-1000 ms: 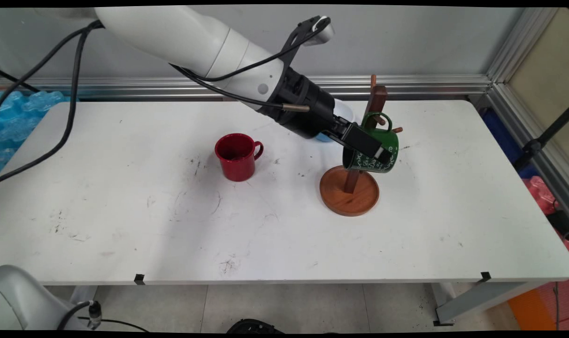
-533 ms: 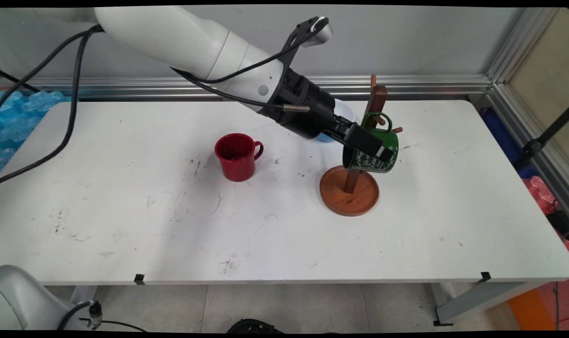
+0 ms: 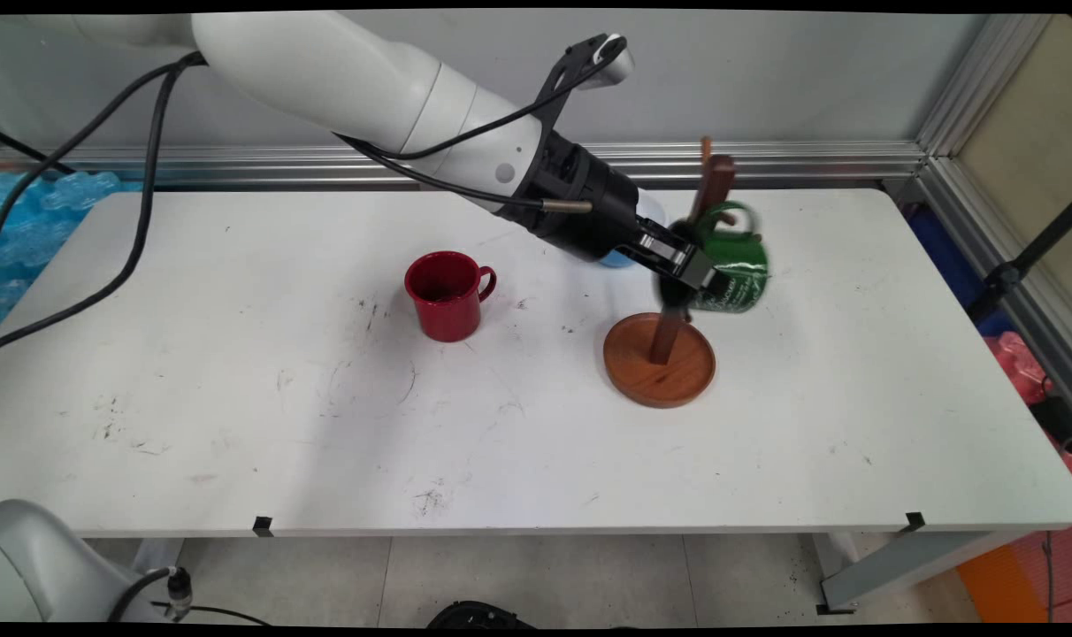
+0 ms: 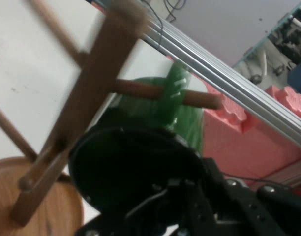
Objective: Place the picked object on the table
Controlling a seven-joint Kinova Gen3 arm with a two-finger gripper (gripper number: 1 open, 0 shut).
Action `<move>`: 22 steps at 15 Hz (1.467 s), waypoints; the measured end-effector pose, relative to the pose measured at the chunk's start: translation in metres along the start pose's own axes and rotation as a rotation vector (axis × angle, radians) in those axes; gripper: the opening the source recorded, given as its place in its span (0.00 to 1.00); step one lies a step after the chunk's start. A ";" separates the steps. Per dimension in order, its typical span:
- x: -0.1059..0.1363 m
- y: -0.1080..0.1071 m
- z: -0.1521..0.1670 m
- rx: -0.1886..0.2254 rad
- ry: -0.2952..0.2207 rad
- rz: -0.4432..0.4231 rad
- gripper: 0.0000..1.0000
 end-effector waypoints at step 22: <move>-0.012 0.028 -0.022 -0.052 -0.026 0.023 0.00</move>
